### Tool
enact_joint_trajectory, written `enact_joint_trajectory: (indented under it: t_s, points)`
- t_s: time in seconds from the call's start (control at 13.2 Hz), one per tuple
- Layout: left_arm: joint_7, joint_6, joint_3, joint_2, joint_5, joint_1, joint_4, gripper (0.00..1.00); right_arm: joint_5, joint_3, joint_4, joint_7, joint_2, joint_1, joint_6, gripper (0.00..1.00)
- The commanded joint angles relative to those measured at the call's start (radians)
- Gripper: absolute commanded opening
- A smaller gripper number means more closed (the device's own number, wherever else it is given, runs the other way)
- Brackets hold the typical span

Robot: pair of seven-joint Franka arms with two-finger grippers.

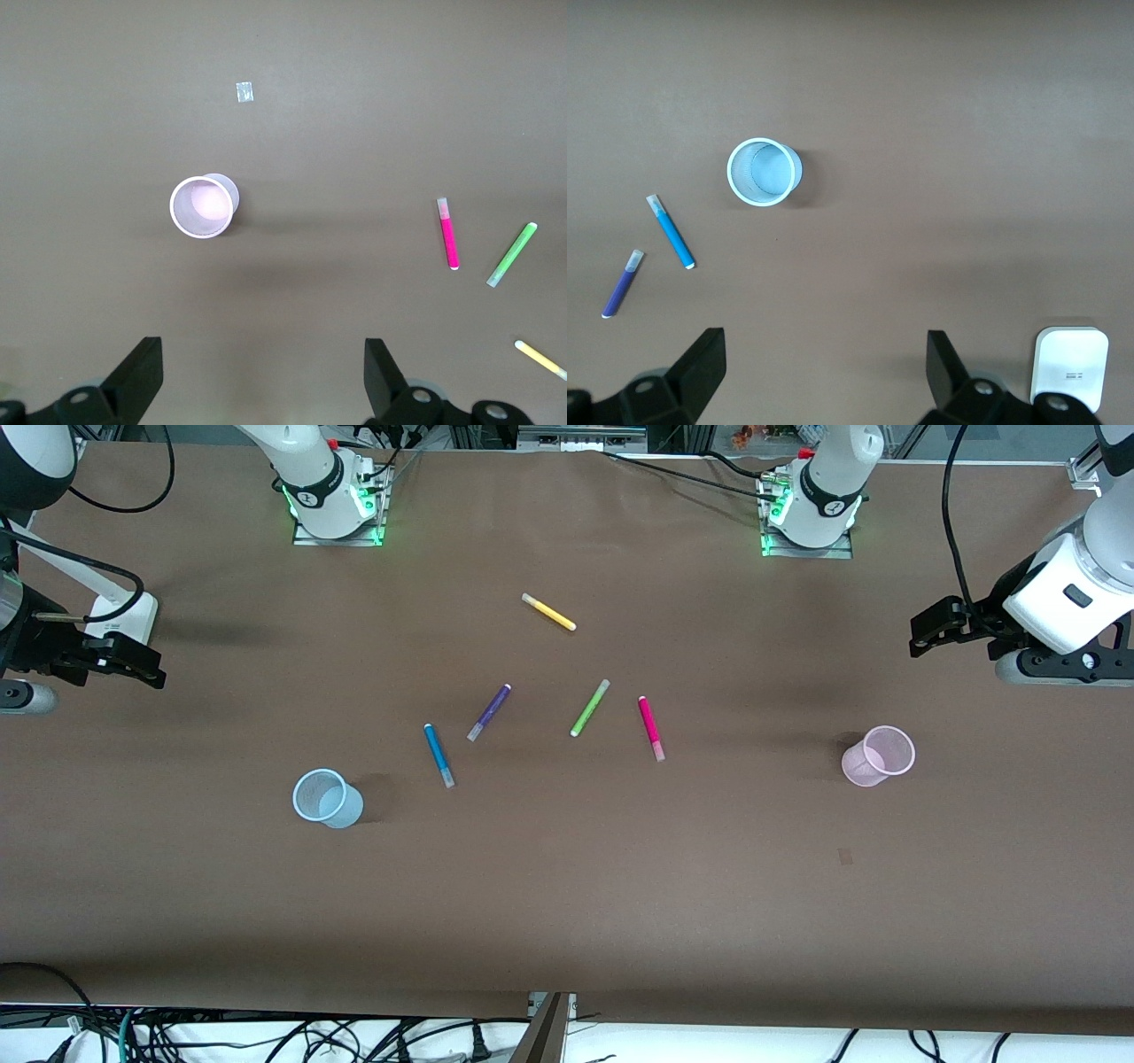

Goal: Place pink and blue markers in matching cups
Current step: 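Move the right gripper toward the blue marker while the left gripper reaches the pink marker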

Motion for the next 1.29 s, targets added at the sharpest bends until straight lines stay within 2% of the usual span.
enact_joint_trajectory:
  t_s: [0.0, 0.38, 0.91, 1.22]
  points:
    - [0.000, -0.022, 0.000, 0.002, -0.020, 0.007, 0.021, 1.00, 0.002, 0.002, 0.011, -0.004, 0.002, -0.003, 0.001, 1.00]
    - [0.000, -0.022, 0.000, 0.002, -0.020, 0.007, 0.021, 1.00, 0.004, 0.006, 0.010, 0.013, 0.003, 0.008, 0.003, 1.00]
    - [0.017, -0.025, 0.000, 0.041, -0.028, 0.007, 0.015, 1.00, 0.004, 0.008, 0.007, 0.002, 0.095, 0.106, 0.053, 1.00]
    - [0.017, -0.039, -0.005, 0.051, -0.030, 0.002, 0.007, 1.00, 0.002, 0.008, 0.007, 0.014, 0.182, 0.206, 0.117, 1.00]
